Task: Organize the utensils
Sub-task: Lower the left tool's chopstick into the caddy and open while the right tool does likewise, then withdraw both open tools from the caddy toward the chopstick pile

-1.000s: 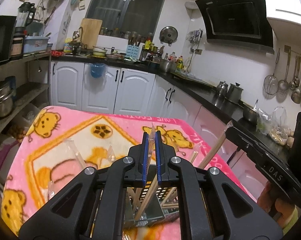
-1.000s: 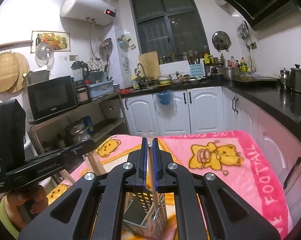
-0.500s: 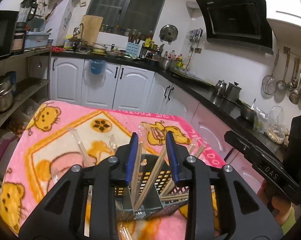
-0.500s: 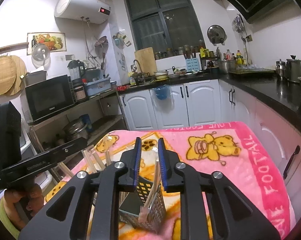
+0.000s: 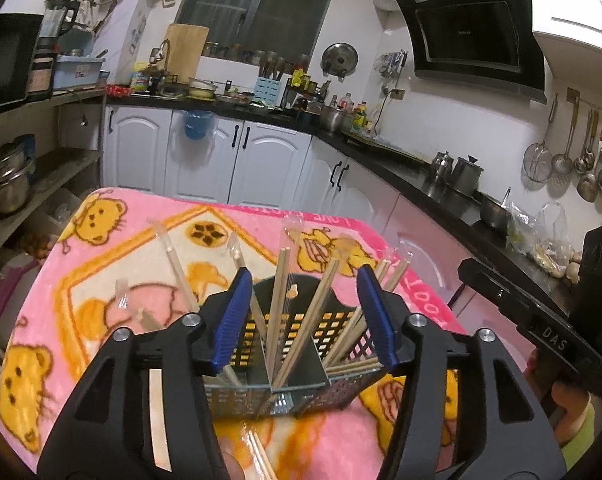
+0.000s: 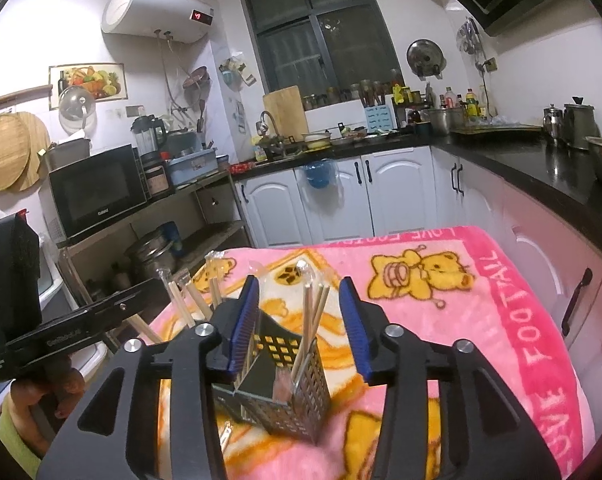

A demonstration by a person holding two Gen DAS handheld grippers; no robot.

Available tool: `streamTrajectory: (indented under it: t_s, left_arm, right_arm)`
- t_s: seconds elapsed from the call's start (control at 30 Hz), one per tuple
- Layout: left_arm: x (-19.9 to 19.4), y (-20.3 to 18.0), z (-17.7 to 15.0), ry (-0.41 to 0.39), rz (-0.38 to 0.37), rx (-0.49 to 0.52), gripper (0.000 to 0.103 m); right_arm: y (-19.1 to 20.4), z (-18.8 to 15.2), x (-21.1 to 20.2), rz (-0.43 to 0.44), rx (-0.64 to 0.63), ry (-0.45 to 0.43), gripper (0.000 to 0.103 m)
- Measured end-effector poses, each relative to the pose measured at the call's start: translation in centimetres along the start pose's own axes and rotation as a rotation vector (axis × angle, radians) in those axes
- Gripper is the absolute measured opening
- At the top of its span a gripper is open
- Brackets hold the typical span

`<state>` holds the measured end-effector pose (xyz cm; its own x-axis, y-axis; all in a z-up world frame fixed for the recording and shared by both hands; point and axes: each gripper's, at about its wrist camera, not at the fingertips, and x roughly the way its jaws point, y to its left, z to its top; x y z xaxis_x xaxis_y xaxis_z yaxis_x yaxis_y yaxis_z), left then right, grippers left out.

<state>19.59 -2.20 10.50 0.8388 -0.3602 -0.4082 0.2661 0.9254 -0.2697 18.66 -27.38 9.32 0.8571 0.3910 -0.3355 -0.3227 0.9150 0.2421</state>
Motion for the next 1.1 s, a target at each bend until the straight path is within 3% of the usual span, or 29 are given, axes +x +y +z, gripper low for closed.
streamTrajectory:
  t_s: [0.63, 0.77, 1.1]
  left_arm:
    - [-1.0, -0.2, -4.0, 0.073, 0.004, 0.023, 0.072]
    - [-0.9, -0.4, -5.0, 0.098, 0.0, 0.027, 0.075]
    - [-0.8, -0.3, -7.6, 0.156, 0.01, 0.039, 0.085]
  right_arm:
    - [-0.2, -4.3, -1.7, -0.005, -0.038, 0.115, 0.055]
    - [-0.2, -5.2, -1.8, 0.006, -0.045, 0.143, 0.061]
    - [-0.2, -7.5, -2.1, 0.004, -0.048, 0.207, 0.062]
